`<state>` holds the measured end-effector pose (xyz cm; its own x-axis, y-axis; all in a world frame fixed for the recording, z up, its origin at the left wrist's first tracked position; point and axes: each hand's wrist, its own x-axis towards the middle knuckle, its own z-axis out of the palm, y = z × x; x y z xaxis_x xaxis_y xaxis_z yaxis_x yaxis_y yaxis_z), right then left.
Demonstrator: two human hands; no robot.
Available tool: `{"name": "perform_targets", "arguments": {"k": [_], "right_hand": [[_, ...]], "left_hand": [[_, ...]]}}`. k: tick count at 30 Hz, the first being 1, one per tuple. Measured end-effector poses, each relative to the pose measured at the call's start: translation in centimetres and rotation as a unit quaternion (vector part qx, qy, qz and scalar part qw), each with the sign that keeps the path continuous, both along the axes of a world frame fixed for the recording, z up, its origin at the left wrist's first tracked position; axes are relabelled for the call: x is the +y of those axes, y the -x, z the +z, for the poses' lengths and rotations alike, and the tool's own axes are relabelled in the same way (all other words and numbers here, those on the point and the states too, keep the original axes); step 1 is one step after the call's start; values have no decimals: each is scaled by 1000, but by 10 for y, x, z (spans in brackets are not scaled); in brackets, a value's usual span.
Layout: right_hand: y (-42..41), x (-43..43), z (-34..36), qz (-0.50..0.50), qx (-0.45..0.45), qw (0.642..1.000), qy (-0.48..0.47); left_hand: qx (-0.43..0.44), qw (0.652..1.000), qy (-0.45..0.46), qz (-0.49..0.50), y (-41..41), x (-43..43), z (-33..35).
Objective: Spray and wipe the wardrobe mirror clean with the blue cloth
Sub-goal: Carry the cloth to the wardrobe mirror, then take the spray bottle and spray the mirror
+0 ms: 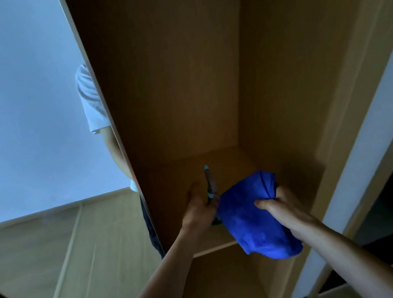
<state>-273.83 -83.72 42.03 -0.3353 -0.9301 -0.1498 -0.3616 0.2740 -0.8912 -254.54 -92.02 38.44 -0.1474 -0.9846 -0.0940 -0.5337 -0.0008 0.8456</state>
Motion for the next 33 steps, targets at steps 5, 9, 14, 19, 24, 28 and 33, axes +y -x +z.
{"name": "perform_targets", "arguments": {"k": [5, 9, 14, 19, 24, 28, 33], "right_hand": [[4, -6, -3, -10, 9, 1000, -18], [5, -7, -1, -18, -14, 1000, -8], [5, -12, -9, -19, -36, 999, -10], [5, -17, -16, -21, -55, 998, -16], [2, -17, -16, -24, -63, 998, -6], [0, -19, -13, -26, -73, 997, 6], [-2, -19, 1, -25, -112, 993, 34]], "left_hand": [[35, 999, -38, -18, 14, -30, -17], [56, 995, -72, -27, 25, -40, -29], [21, 1000, -21, 4, 29, -41, -39], [-15, 1000, 20, -7, 29, -29, -40], [20, 999, 49, 3, 27, -11, -44], [43, 998, 29, 27, 25, -2, -37], [130, 988, 79, 24, 23, 15, -8]]}}
